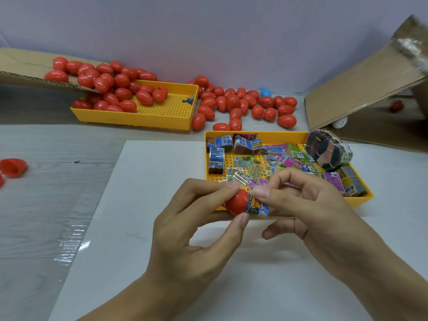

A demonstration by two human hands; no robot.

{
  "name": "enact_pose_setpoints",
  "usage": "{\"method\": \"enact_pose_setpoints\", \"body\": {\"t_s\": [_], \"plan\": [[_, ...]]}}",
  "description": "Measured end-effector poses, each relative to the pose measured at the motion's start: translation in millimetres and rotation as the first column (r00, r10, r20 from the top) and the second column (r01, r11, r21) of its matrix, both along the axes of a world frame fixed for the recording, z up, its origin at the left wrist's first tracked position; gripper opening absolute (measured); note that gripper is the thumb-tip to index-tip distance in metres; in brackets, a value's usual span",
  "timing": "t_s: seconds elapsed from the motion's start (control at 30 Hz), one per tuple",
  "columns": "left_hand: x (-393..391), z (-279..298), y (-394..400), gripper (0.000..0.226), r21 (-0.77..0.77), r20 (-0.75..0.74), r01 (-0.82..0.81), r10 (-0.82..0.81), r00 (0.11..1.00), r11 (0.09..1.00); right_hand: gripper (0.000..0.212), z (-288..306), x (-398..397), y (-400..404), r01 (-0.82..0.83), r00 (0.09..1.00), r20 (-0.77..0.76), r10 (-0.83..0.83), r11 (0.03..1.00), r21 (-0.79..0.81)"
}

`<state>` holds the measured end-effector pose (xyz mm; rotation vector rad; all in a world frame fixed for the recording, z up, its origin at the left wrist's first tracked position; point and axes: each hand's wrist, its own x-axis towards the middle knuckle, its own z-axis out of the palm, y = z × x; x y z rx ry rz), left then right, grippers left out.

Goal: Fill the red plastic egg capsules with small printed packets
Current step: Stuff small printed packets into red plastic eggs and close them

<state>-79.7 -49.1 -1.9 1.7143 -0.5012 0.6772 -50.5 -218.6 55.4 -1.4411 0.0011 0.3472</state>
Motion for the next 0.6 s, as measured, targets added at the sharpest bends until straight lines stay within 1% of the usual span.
{"method": "enact_pose_setpoints", "body": {"t_s": [0.1, 0.2, 0.3, 0.4, 0.6], "plan": [[1.2, 0.2, 1.9, 0.035, -0.086, -0.038, 0.011, -0.015, 0.999, 0.996, 0.028, 0.5, 0.1, -2.1, 0.04, 0.998, 0.045, -0.039, 0.999, -0.036], [2.6, 0.5, 3.3, 0.032, -0.157, -0.08, 0.016, -0.029, 0.996, 0.987, 0.027, -0.5, -1.0, -1.1, 0.014, 0.99, 0.141, -0.002, 0.996, -0.084], [3.7, -0.3, 3.3, 0.031, -0.173, -0.088, 0.034, -0.05, 0.995, 0.984, 0.028, -1.5, -2.9, 0.3, -0.019, 0.969, 0.241, 0.052, 0.991, -0.136], [4.0, -1.3, 3.5, 0.032, -0.191, -0.092, 0.067, -0.086, 0.992, 0.979, 0.024, -2.9, -3.6, -0.5, -0.037, 0.956, 0.282, 0.076, 0.989, -0.143], [3.4, -0.9, 3.4, 0.033, -0.197, -0.089, 0.091, -0.111, 0.99, 0.976, 0.024, -3.8, -1.5, -2.7, 0.034, 0.93, 0.366, 0.04, 0.98, -0.194]]}}
